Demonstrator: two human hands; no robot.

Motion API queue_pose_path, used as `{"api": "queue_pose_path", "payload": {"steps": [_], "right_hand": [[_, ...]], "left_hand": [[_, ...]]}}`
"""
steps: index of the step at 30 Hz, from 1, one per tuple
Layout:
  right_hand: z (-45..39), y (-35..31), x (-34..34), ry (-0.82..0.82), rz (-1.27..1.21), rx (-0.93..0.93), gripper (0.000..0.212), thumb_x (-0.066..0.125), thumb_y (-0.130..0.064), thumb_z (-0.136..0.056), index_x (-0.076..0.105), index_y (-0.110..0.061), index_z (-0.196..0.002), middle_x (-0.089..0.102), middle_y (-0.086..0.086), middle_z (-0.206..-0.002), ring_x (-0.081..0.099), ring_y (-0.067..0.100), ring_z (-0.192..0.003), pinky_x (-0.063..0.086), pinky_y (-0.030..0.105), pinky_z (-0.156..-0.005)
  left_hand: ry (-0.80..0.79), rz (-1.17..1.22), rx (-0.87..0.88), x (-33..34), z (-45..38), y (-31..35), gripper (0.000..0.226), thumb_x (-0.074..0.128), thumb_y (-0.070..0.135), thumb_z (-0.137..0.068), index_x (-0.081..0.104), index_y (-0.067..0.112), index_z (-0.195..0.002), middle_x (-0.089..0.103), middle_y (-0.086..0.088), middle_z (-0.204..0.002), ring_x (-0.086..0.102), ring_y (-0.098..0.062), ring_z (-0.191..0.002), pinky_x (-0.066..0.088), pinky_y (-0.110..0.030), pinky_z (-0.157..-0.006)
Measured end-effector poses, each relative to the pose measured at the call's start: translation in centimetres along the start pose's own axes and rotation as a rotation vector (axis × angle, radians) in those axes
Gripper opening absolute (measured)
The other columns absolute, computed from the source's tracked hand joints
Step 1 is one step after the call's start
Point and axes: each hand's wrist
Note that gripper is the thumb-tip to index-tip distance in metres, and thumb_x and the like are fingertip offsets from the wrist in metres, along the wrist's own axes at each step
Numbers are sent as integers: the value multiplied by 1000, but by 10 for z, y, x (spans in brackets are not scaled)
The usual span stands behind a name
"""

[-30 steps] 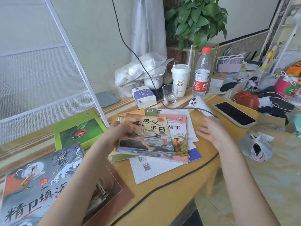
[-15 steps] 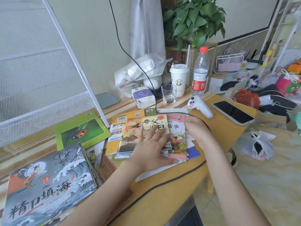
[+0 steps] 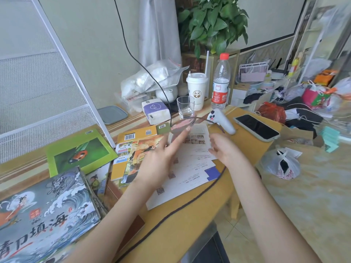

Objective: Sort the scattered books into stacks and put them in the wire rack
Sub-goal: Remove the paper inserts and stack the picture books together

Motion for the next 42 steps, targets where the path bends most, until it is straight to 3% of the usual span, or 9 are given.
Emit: {"api": "queue_pose_path", "payload": {"steps": [4,9,15,22,32,35,38,40,42], "right_hand": [[-3,2,8,42,277,-58,31,46,-12,-93,50,-6,-123,54,14,-128,50,31,-119,42,35,-95],[-2,-4,10,-31,362,-67,62,64,-29,-81,40,-16,-137,47,1,-138,47,22,-123,39,39,-104],[-2,6,14,17,501,-172,73,69,-24,-85,29,-12,-145,35,5,-148,39,23,-130,34,26,-88],[5,0,3,-101,733,-170,84,66,-9,-85,13,-25,-149,29,2,-151,36,24,-132,36,34,-105],[22,5,-12,-289,879,-35,103,71,-15,-83,-6,-28,-151,18,5,-156,26,25,-140,27,38,-112],[30,19,10,-244,850,-205,91,66,-15,-86,2,-28,-149,41,10,-141,46,28,-123,42,38,-99],[48,31,29,-57,1198,-667,67,64,-26,-87,28,-26,-143,25,8,-145,28,30,-133,33,42,-106],[67,39,40,-209,1295,-844,65,63,-46,-84,38,-28,-141,18,0,-153,14,24,-141,20,41,-114],[89,52,54,-488,1388,-726,90,59,-68,-75,21,-33,-148,3,-6,-158,-6,20,-145,2,45,-117]], "left_hand": [[140,144,-77,3,0,-12,14,31,19,-90,40,25,-99,43,-13,-85,47,-35,-49,43,-38,-39],[144,274,-129,-2,-1,-16,14,27,32,-81,40,31,-83,37,10,-66,37,-24,-54,22,-23,-47],[128,205,-134,2,-3,-22,23,62,15,-85,44,29,-91,52,1,-69,48,-31,-59,47,-36,-51],[233,175,-145,-14,-10,-26,27,60,12,-88,36,26,-87,36,7,-59,38,-30,-54,21,-29,-47],[318,242,-145,-32,-12,-31,6,56,0,-86,50,0,-88,24,9,-53,28,-24,-52,26,-35,-50],[297,223,-129,-32,-12,-29,6,57,1,-87,51,0,-90,23,10,-53,27,-15,-47,24,-33,-49],[278,241,-134,-32,-11,-28,5,56,2,-87,53,2,-91,23,10,-52,28,-12,-48,27,-34,-50],[287,249,-151,-34,-11,-29,6,56,1,-87,53,2,-92,24,10,-52,28,-22,-51,27,-35,-51],[275,239,-148,-34,-12,-29,6,56,3,-88,52,3,-93,25,10,-53,28,-27,-54,31,-35,-50]]}}
Point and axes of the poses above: each hand's wrist, its own z-axis away from the middle knuckle, its own x-axis out of the palm, y = z × x
